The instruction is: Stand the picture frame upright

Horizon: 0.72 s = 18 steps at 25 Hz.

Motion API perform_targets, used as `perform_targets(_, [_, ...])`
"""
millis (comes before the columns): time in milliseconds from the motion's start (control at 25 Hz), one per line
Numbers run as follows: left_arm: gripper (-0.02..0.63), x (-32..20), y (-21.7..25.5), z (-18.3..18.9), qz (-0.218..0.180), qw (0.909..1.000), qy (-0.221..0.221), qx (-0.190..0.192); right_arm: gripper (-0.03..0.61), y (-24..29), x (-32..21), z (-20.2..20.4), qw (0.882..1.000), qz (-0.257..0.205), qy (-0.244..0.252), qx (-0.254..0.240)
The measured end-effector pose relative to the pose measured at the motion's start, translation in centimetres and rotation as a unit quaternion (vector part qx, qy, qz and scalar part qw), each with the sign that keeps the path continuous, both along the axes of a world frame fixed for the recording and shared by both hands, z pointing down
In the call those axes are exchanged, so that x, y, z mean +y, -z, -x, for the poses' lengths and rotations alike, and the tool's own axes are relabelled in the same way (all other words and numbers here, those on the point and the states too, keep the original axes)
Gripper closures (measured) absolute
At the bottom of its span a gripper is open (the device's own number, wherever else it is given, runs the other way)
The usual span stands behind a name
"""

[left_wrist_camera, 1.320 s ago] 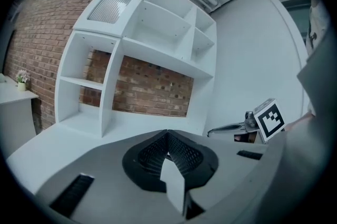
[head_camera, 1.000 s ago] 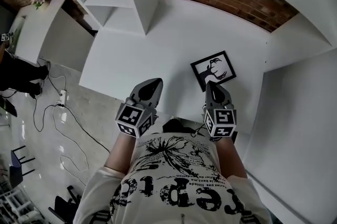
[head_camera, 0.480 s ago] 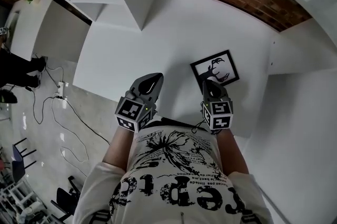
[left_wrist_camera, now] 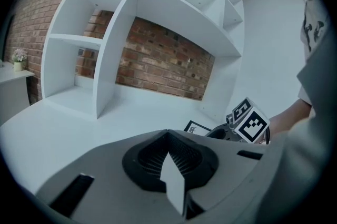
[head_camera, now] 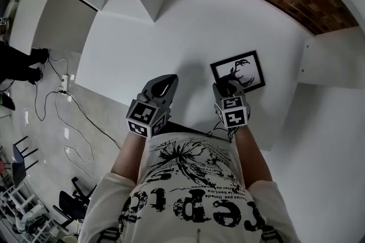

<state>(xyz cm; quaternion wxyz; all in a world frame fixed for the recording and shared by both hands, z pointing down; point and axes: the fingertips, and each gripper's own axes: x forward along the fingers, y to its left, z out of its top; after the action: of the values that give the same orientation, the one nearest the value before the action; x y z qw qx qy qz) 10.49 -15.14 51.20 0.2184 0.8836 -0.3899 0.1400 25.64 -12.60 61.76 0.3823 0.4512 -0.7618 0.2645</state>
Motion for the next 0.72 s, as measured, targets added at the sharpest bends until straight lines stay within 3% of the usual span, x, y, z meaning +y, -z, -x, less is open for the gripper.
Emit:
perform_targets(280, [0.601, 0.4, -1.8, 0.3, 0.018, 0.9998, 0.001, -0.005, 0.483, -1.0, -0.7, 0.1, 0.999, -0.005, 0.011, 0.031])
perform_targets(400, [0.601, 0.7, -2.8, 0.6, 0.030, 0.9995, 0.000, -0.010, 0.494, -1.1, -0.7, 0.5, 0.997, -0.019, 0.038, 0.059])
perform_targets(720, [0.601, 2.1, -3.0, 0.6, 0.037, 0.9992, -0.008, -0.009, 0.495, -1.2, -0.6, 0.4, 0.999, -0.007, 0.039, 0.034])
